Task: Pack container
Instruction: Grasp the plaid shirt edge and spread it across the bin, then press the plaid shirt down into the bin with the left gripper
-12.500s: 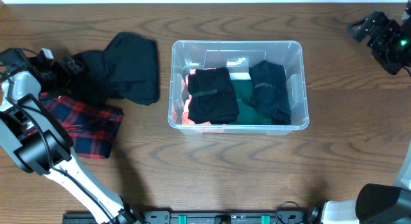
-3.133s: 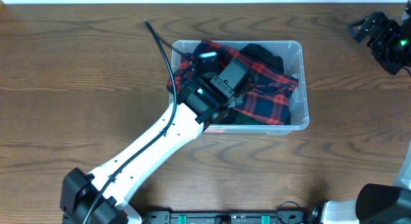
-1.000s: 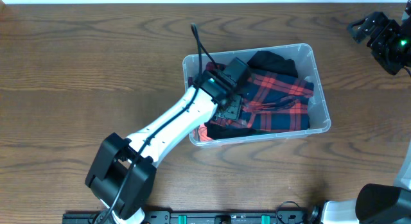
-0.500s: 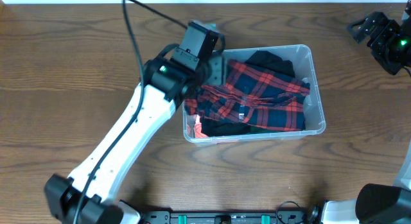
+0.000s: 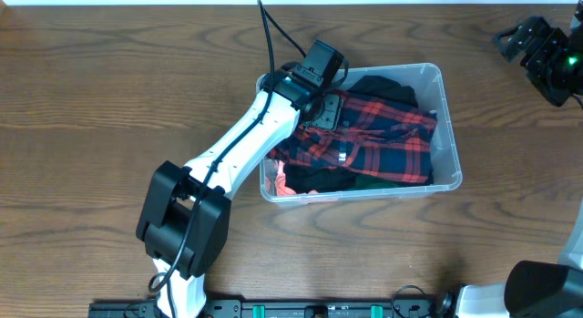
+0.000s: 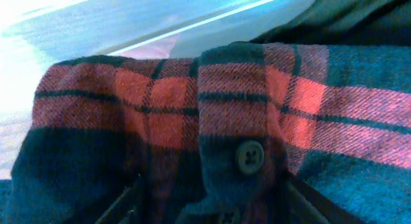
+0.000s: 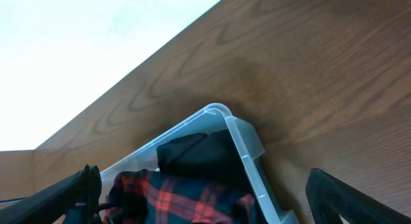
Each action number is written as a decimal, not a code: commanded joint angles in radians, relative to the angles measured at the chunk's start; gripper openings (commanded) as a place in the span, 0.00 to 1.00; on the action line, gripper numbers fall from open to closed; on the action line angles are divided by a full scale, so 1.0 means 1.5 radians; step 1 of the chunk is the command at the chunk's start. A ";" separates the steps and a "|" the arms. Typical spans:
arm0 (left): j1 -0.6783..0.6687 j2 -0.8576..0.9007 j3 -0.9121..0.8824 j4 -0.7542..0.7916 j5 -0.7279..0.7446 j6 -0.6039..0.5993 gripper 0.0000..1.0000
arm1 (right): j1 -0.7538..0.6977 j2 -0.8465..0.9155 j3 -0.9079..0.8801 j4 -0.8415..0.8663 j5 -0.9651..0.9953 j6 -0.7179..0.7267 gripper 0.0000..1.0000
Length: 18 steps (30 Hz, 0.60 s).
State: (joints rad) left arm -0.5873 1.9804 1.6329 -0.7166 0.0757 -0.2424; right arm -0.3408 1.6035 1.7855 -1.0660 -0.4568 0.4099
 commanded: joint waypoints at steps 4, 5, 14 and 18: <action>-0.007 -0.011 0.027 -0.093 -0.031 0.019 0.65 | -0.004 0.000 0.000 -0.001 -0.007 0.003 0.99; -0.009 -0.025 0.041 -0.101 -0.031 0.019 0.65 | -0.004 0.000 0.000 -0.001 -0.007 0.003 0.99; -0.072 -0.129 0.084 -0.092 -0.004 -0.022 0.65 | -0.004 0.000 0.000 -0.001 -0.007 0.003 0.99; -0.121 -0.101 0.046 -0.048 0.007 -0.034 0.65 | -0.004 0.000 0.000 -0.001 -0.007 0.003 0.99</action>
State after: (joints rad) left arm -0.7273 1.7744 1.7462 -0.8028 0.0654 -0.2695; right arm -0.3408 1.6035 1.7855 -1.0660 -0.4568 0.4099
